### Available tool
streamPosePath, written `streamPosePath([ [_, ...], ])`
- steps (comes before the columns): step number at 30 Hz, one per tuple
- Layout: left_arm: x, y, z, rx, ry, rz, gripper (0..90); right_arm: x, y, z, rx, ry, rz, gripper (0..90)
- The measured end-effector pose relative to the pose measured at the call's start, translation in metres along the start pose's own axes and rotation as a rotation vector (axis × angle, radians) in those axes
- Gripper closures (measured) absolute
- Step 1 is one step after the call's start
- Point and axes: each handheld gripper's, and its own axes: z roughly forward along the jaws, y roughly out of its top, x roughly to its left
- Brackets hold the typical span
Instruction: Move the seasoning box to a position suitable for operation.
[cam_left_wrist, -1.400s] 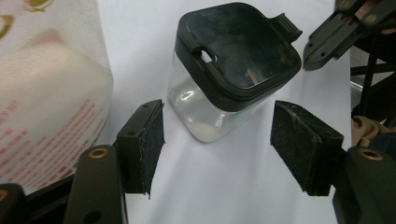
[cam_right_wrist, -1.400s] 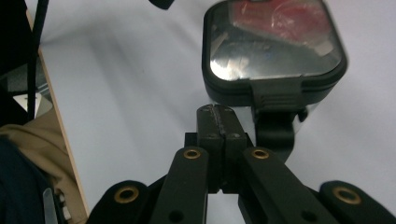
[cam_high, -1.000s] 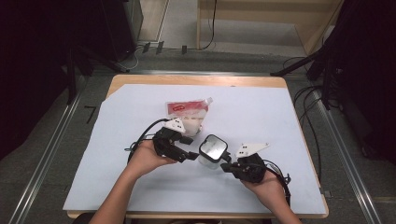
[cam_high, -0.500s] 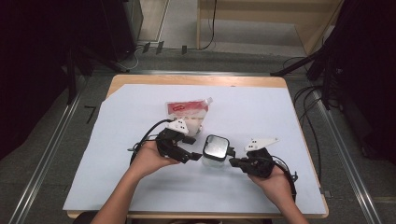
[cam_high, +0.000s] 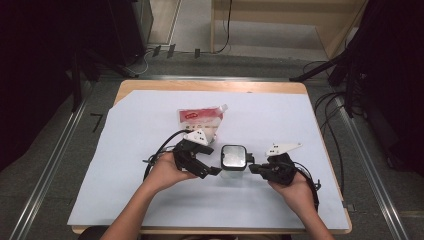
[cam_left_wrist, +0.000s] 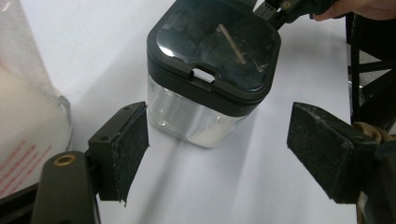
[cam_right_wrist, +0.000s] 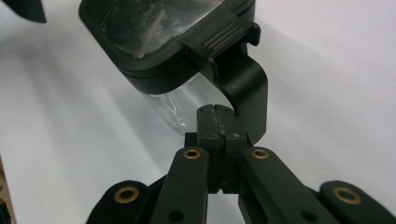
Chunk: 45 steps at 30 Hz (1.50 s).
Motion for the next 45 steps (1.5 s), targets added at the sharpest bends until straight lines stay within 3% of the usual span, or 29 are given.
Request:
streamPosePath([
  [10, 0.0, 0.004, 0.013, -0.026, -0.011, -0.005, 15.0, -0.014, 0.004, -0.001, -0.02, -0.033, 0.032, 90.0],
  [12, 0.001, 0.005, 0.017, -0.026, 0.003, -0.008, 14.2, -0.016, 0.004, -0.005, -0.034, -0.027, 0.053, 90.0],
  [16, 0.002, 0.006, 0.02, -0.039, -0.011, -0.022, 14.4, -0.017, 0.005, -0.014, -0.052, -0.034, 0.056, 90.0],
  [18, 0.001, 0.007, 0.024, -0.036, -0.005, -0.021, 14.4, -0.018, 0.006, -0.016, -0.063, -0.062, 0.055, 90.0],
  [25, -0.002, 0.009, 0.03, -0.033, 0.012, -0.025, 14.7, -0.019, 0.008, -0.016, -0.067, -0.08, 0.068, 90.0],
  [28, -0.003, 0.009, 0.034, -0.023, 0.018, -0.019, 14.8, -0.017, 0.011, -0.021, -0.101, -0.079, 0.076, 90.0],
  [29, -0.004, 0.009, 0.037, -0.025, 0.027, -0.023, 14.9, -0.018, 0.012, -0.022, -0.105, -0.101, 0.07, 90.0],
  [37, -0.006, 0.011, 0.041, -0.034, 0.042, -0.027, 16.1, -0.031, 0.02, -0.01, -0.063, -0.094, 0.107, 90.0],
  [41, -0.006, 0.011, 0.043, -0.041, 0.052, -0.001, 15.9, -0.04, 0.024, 0.002, -0.032, -0.089, 0.123, 90.0],
  [45, -0.011, 0.011, 0.042, -0.048, 0.081, 0.03, 17.4, -0.037, 0.023, 0.006, -0.022, -0.102, 0.112, 90.0],
])
